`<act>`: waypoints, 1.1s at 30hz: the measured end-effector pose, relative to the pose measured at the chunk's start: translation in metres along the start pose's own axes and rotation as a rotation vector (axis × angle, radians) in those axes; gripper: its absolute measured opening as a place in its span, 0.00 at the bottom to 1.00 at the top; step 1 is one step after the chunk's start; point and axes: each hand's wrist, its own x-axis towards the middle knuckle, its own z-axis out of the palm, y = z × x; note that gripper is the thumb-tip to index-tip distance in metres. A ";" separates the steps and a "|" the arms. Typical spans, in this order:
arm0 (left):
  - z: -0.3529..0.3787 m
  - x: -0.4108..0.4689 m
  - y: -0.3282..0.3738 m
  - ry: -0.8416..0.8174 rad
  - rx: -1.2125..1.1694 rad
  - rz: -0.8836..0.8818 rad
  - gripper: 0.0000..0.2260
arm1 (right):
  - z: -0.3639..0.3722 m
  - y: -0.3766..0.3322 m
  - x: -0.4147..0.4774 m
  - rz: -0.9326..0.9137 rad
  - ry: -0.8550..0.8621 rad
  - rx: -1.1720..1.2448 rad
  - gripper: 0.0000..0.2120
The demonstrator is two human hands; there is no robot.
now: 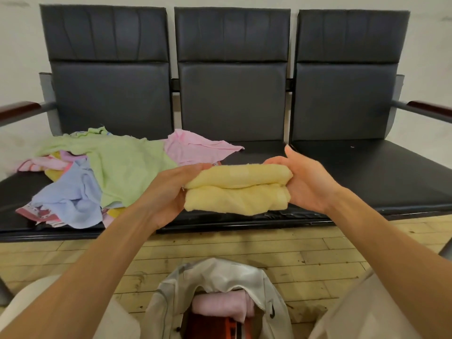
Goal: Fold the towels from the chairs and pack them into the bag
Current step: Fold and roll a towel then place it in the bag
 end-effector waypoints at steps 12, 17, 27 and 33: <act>-0.004 -0.006 -0.008 -0.128 0.313 -0.056 0.19 | -0.022 -0.001 0.002 0.308 -0.237 -0.546 0.28; 0.006 -0.009 -0.013 -0.202 0.555 0.098 0.19 | -0.009 0.005 0.000 0.365 -0.418 -1.025 0.26; 0.001 -0.005 -0.020 -0.269 0.644 0.248 0.22 | 0.030 0.052 0.017 0.176 -0.285 -0.974 0.24; -0.021 0.002 -0.046 -0.271 0.639 0.058 0.21 | 0.029 0.069 0.007 0.099 -0.254 -1.069 0.29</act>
